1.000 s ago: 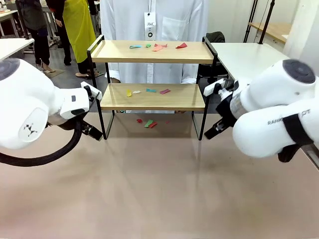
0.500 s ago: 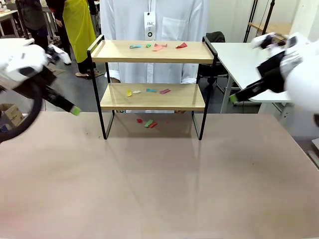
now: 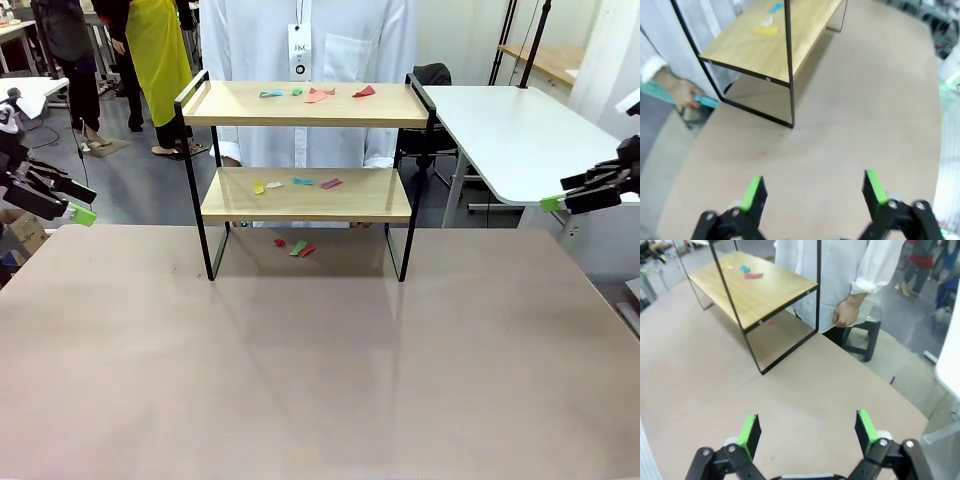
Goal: Clean the shelf.
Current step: Pick up the Duster handed by the human.
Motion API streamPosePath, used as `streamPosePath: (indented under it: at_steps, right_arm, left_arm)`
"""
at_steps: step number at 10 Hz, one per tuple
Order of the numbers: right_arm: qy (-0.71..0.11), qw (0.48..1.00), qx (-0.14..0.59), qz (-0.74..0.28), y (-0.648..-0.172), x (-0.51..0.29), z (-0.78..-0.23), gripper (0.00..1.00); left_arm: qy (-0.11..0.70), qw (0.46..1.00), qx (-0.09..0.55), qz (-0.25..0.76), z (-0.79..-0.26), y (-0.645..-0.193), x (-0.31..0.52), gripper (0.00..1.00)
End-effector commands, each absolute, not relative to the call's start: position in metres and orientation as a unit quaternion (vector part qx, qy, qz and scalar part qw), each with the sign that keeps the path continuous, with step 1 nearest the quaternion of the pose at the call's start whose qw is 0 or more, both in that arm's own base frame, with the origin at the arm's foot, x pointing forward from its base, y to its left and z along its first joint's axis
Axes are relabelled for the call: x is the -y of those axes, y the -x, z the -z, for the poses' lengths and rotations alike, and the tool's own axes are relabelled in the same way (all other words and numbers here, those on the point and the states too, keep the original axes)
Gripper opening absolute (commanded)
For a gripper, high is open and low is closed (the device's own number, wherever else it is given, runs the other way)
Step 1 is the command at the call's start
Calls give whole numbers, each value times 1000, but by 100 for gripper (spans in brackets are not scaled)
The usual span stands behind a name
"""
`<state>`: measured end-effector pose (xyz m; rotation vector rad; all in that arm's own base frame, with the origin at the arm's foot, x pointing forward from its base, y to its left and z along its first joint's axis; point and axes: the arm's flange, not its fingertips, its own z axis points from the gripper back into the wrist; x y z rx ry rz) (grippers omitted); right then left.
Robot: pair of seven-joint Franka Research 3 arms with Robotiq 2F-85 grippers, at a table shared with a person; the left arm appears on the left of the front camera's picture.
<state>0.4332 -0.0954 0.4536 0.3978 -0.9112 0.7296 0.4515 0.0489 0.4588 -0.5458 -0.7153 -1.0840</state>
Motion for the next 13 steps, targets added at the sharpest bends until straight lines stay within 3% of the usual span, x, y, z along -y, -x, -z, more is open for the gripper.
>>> streamPosePath:
  at_steps: [1,2,5,7,9,13]
  right_arm:
    - [-215,790,435,-375,-455,87,-452,100]
    - [-187,816,427,-342,-433,95,-454,100]
    - [-187,816,427,-342,-433,95,-454,100]
    - [-194,804,446,-342,-466,115,-447,100]
    - [-239,770,459,-373,-498,141,-426,100]
    - [-268,741,497,-363,-527,174,-395,100]
  left_arm:
    - [254,766,344,480,-442,-477,-47,100]
    - [251,762,329,498,-459,-452,-49,100]
    - [251,762,329,498,-459,-452,-49,100]
    - [275,759,338,484,-444,-485,-66,100]
    - [334,713,355,504,-421,-512,-94,100]
    - [382,627,459,501,-381,-544,-135,100]
